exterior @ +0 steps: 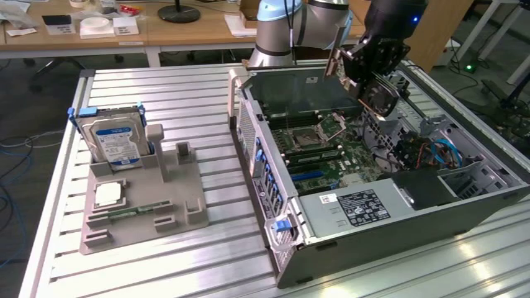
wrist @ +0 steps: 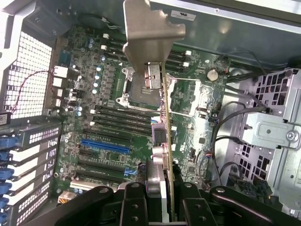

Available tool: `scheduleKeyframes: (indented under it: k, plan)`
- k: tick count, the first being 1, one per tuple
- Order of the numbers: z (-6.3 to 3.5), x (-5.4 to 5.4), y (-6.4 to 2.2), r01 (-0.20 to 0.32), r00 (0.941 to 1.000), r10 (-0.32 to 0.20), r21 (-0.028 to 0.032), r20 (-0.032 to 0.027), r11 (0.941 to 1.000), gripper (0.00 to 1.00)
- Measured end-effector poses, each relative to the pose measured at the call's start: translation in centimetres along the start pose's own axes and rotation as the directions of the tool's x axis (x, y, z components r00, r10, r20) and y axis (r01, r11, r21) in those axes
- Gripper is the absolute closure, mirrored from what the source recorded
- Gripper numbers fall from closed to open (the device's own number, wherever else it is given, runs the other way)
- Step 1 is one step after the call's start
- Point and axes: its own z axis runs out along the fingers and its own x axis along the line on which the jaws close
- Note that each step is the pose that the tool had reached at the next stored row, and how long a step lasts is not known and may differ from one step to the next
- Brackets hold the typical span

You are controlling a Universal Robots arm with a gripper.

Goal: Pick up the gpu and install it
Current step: 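Insert the gpu into the slot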

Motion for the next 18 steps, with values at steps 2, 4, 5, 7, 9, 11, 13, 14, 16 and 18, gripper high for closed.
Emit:
scheduleKeyframes:
  k: [2,4,5,7,9,11,13,14,16,18]
  plan:
    - [0.0,0.0,0.0,0.007,1.0,-0.007,-0.0002,-0.0001,1.0,0.7]
    - [0.0,0.0,0.0,0.013,0.9999,-0.013,-0.0004,-0.0001,0.9999,0.7]
    - [0.0,0.0,0.0,0.016,0.9999,-0.016,-0.0004,-0.0001,0.9999,0.7]
    - [0.0,0.0,0.0,0.023,0.9997,-0.023,-0.0005,-0.0002,0.9997,0.7]
    - [0.0,0.0,0.0,0.029,0.9996,-0.029,-0.0006,-0.0002,0.9996,0.7]
    - [0.0,0.0,0.0,0.036,0.9994,-0.036,-0.0007,-0.0003,0.9994,0.7]
    - [0.0,0.0,0.0,0.042,0.9991,-0.042,-0.0008,-0.0003,0.9991,0.7]
    - [0.0,0.0,0.0,0.045,0.999,-0.045,-0.0009,-0.0003,0.999,0.7]
    - [0.0,0.0,0.0,0.052,0.9987,-0.052,-0.001,-0.0003,0.9987,0.7]
    - [0.0,0.0,0.0,0.058,0.9983,-0.058,-0.0012,-0.0004,0.9983,0.7]
